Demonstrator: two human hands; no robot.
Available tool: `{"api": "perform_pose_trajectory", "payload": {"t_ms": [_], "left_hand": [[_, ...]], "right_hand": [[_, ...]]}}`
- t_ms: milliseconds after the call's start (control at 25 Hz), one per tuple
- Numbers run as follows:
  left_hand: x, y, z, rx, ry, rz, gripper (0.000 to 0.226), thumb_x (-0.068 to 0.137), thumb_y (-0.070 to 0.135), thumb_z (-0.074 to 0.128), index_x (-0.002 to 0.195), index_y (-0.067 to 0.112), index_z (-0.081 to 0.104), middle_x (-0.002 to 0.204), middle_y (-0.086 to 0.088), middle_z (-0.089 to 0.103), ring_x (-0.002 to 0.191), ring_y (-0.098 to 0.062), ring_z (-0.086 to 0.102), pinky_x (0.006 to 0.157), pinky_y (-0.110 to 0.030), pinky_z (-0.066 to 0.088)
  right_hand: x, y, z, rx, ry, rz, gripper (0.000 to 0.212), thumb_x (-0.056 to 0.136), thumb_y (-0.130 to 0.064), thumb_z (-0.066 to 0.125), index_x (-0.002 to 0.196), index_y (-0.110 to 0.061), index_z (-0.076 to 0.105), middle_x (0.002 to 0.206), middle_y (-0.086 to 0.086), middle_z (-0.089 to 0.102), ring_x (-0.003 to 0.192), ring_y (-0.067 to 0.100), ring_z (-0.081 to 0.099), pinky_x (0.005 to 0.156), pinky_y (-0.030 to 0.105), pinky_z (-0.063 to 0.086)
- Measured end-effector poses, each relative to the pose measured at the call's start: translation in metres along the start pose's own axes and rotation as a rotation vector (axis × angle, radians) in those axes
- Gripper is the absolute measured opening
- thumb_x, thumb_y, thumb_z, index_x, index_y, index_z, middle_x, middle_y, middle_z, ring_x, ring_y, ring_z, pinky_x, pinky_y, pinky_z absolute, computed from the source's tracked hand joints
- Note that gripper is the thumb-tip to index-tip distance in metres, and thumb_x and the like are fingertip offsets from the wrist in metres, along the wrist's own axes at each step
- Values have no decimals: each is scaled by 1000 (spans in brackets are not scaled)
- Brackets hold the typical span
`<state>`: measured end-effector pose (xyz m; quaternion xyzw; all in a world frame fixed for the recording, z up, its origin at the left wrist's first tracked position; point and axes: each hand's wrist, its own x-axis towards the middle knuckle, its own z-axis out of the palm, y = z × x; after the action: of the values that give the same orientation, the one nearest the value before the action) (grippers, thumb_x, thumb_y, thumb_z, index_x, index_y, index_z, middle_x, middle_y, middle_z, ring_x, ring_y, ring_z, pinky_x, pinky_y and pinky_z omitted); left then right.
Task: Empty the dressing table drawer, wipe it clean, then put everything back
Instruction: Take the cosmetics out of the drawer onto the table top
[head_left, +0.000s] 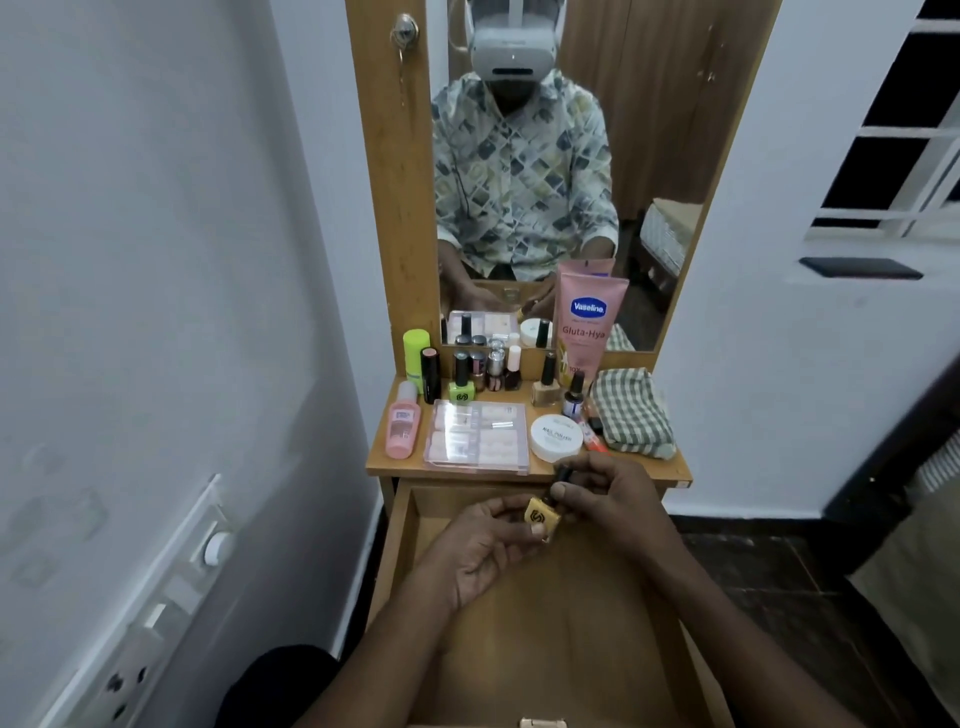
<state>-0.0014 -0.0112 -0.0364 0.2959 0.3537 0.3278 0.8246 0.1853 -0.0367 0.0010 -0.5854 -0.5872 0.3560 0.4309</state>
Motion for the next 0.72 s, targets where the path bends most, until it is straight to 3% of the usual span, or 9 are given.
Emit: {"api": "perform_pose_trajectory", "payload": {"t_ms": [80,200,320,560,720], "left_hand": [[2,-2,-4,130,-5,-42,48,78,-18,65,123,-2,60,114,-21,69,99,-30,70,81,-34,57],[12,-5,-8,744,243,25,36,81,-10,63,111,8,64,101,-9,66,87,-19,66,70,-28,54],[15,-9,-13,1213,408,162,22,80,4,63,99,14,69,99,-2,67,91,-15,63,72,-25,53],[12,-13,-14,1390,395,91,29,85,14,68,114,10,66,120,-6,60,104,-18,60,81,-23,51],[16,-19,-15,1408,429,88,30,87,16,70,117,13,64,121,-3,59,106,-17,59,84,-25,51]], "right_hand": [[7,-19,0,-103,32,-82,16,84,-16,74,98,-24,71,83,-6,74,79,5,70,73,30,59],[44,-63,1,-274,174,-228,17,85,-17,72,101,-25,70,83,-12,70,75,-1,65,67,15,52],[92,-91,14,-443,211,-352,18,87,-17,69,105,-15,69,87,-4,69,77,7,63,69,20,51],[151,-75,41,-636,184,-324,19,85,-13,66,103,-8,70,89,8,72,81,21,67,74,38,56],[158,-65,50,-642,147,-306,19,85,-11,67,104,-9,70,94,8,70,88,21,63,75,31,53]]}}
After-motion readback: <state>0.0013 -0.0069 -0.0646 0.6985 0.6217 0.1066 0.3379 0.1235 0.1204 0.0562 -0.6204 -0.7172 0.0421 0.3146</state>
